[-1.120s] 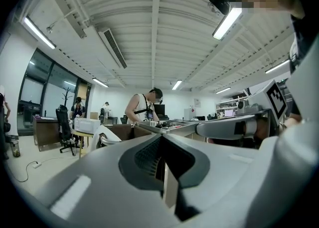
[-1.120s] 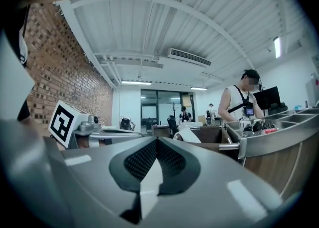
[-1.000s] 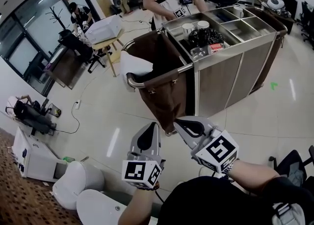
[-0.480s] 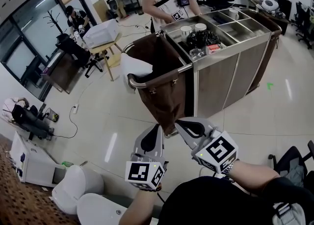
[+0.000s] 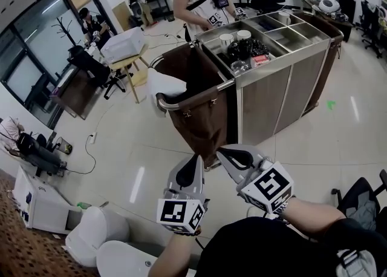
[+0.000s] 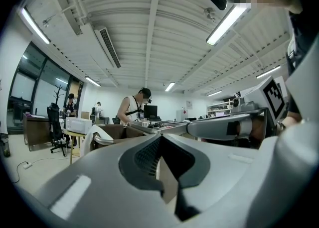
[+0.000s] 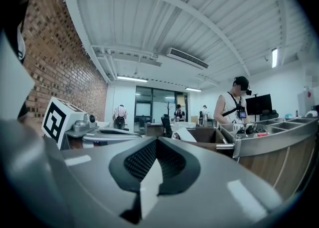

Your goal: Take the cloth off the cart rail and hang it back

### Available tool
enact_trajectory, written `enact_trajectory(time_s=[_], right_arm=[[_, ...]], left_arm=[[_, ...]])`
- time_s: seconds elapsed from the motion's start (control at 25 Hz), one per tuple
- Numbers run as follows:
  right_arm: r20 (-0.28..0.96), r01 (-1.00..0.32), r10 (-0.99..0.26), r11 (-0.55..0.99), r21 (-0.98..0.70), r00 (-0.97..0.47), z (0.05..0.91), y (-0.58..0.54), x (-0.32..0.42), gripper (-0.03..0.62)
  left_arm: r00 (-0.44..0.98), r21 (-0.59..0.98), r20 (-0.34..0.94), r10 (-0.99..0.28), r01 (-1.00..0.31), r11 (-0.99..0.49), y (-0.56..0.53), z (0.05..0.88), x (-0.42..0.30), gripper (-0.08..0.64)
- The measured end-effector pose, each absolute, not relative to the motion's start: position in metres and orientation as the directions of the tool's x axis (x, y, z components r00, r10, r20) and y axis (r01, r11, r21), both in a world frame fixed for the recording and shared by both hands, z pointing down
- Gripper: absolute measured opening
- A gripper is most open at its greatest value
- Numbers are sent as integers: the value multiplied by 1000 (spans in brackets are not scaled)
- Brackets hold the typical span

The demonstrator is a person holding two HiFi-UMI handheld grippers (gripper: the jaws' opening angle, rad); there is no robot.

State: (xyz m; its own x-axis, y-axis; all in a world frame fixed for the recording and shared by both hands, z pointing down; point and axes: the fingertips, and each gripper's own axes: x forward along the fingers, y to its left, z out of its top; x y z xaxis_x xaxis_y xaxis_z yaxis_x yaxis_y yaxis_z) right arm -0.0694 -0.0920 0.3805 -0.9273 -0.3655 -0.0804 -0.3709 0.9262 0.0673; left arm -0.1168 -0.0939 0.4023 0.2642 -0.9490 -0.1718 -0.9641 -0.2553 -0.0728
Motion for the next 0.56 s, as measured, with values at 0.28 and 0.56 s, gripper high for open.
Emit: enact_trajectory(time_s=[0.28,0.56], right_arm=[[-67,-382,-381,924,14,-922,377,-89,-66,0],[-48,-373,-373,928,-12,-927,379,-87,-65,0]], left_arm=[[263,-72,-170,-950,-964,-254,-94,403,-113,2],[264,-74,-169,-949,-964,-255,-95,403,-111,2]])
